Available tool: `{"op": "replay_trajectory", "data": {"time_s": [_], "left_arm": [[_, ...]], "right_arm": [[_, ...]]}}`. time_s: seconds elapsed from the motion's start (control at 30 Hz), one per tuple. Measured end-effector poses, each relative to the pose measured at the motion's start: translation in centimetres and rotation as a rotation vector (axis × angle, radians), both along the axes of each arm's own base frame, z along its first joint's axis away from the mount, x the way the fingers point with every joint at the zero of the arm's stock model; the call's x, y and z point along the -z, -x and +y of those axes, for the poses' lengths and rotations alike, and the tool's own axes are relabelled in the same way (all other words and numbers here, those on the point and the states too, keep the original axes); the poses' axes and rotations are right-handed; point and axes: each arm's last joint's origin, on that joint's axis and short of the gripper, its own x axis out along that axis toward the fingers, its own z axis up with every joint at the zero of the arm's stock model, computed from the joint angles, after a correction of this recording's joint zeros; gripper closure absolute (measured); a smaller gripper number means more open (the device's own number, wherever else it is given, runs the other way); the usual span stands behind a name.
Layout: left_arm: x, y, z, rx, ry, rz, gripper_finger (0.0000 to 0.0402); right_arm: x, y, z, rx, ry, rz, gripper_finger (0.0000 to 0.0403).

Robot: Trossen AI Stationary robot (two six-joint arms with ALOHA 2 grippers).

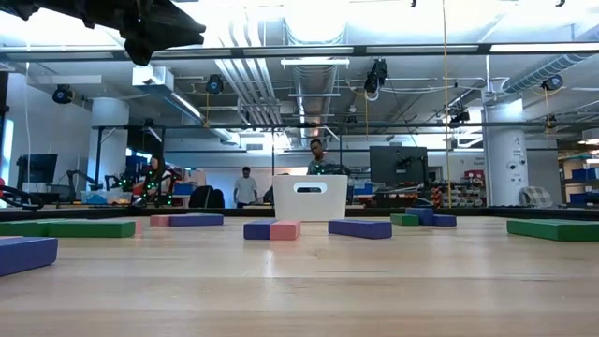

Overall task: Sort blocks
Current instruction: Put the green block into the gray bin

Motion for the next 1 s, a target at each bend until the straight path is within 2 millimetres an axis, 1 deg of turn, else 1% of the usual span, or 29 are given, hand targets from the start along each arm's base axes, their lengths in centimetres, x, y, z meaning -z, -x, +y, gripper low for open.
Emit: {"op": "replay_trajectory", "data": {"time_s": [0.1, 0.17, 0.23, 0.33, 0.37, 0.43, 0.67, 0.77, 0.9, 1.0], "left_arm": [[0.0, 0.0, 0.0, -0.002, 0.009, -0.005, 0.0303], [0.0, -0.1, 0.0, -0.001, 0.010, -0.004, 0.0303], [0.0, -0.1, 0.0, -0.002, 0.012, -0.003, 0.0303], [0.1, -0.1, 0.0, -0.002, 0.012, -0.002, 0.0303], [0.1, -0.1, 0.0, -0.002, 0.012, -0.002, 0.0303], [0.1, -0.1, 0.0, -0.002, 0.012, -0.001, 0.0303], [0.1, -0.1, 0.0, -0.001, 0.011, 0.000, 0.0303], [0.1, -0.1, 0.0, -0.002, 0.011, 0.001, 0.0303], [0.1, -0.1, 0.0, -0.001, 0.006, 0.004, 0.0303], [0.1, -0.1, 0.0, -0.001, 0.004, 0.005, 0.0303]], "right_arm": [[0.0, 0.0, -0.1, -0.090, 0.036, -0.024, 0.0035], [0.1, 0.0, -0.2, -0.068, 0.047, -0.012, 0.0035], [0.3, 0.1, -0.9, 0.066, 0.070, 0.043, 0.0035], [0.6, 0.2, -1.6, 0.356, 0.060, 0.128, 0.0035], [0.6, 0.3, -1.6, 0.416, 0.039, 0.141, 0.0035], [0.5, 0.3, -1.5, 0.473, 0.015, 0.155, 0.0035], [0.2, -0.1, -0.6, 0.468, -0.095, 0.144, 0.0035], [0.1, -0.2, -0.2, 0.435, -0.129, 0.132, 0.0035], [0.1, -0.3, -0.1, 0.392, -0.122, 0.113, 0.0035], [0.2, -0.2, -0.5, 0.465, -0.100, 0.133, 0.0035]]}}
